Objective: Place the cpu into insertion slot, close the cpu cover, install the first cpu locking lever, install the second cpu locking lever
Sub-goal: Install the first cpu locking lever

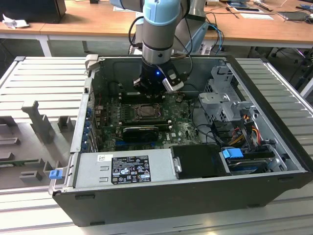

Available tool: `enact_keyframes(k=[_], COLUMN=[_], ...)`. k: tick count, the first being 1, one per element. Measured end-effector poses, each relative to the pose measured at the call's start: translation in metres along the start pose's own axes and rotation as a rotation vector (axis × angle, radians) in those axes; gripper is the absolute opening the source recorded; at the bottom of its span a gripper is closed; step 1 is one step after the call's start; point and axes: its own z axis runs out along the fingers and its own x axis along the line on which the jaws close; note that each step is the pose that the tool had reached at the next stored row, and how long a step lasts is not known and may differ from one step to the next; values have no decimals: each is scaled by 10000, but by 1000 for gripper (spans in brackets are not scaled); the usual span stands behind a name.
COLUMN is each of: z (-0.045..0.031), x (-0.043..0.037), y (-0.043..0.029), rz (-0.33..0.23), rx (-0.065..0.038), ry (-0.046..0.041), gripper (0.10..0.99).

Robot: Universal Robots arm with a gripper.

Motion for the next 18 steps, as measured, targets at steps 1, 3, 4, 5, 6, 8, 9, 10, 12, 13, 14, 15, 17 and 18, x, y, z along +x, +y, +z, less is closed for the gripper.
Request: enact_keyframes(k=[1,3,4,5,6,8,9,10,12,13,14,15,17,18], z=[4,17,20,22,22,23,18,0,-80,-109,-145,-154,-159,-160], x=[0,0,0,0,0,-1,-1,-1,-1,-2,-2,-2,0,1], y=[-3,-8,-9,-10,-9,-9,-8,-5,5,8,13,13,-16,-27], rz=[0,1,-1,-1,-1,-1,0,0,0,0,0,-2,-1,-1], rx=[-1,0,1,-14,-39,-97,-102,-104,-102,-101,-99,-101,-98,-99], ry=[0,1,2,2,1,-7,-7,-9,-6,-6,-5,-7,-5,-6], gripper=[106,106,106,106,106,106,106,106,106,106,106,106,106,106])
